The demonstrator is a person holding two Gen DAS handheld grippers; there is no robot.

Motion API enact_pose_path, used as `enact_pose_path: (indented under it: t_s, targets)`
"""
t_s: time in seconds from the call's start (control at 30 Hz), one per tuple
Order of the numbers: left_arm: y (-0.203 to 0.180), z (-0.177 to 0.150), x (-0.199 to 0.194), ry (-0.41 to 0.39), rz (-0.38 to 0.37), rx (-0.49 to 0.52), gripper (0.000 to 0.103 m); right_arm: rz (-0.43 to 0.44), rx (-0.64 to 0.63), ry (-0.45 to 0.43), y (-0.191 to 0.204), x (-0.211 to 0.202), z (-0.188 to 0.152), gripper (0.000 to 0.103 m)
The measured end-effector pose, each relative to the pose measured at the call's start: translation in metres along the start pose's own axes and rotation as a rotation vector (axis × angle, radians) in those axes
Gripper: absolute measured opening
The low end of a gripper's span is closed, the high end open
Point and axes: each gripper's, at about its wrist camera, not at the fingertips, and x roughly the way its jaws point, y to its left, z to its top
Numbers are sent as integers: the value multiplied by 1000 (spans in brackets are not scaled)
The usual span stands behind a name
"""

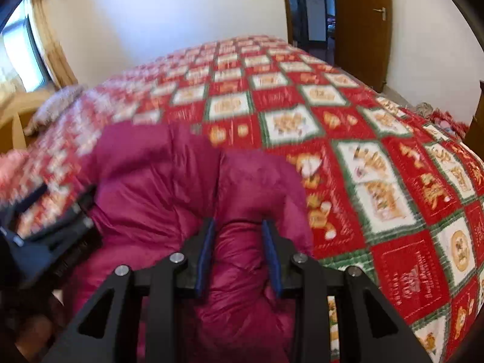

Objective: Fold large clothes

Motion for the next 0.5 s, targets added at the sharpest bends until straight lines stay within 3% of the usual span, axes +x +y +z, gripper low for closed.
enact_pose_path:
  t_s: [0.1,0.2,0.33,0.5]
  targets:
    - [12,14,-11,-20,-24,-52,84,-3,-19,-67,7,-20,18,36]
    - [6,19,-7,-8,-17,-43,84,37,-35,-77,15,-10,25,36]
    - [-12,-2,17,69,-31,-18,84,20,-25,1,7,34,1,36]
    - [-21,-17,23,34,1,-25,88,40,-4,-30,-4,42,-13,36]
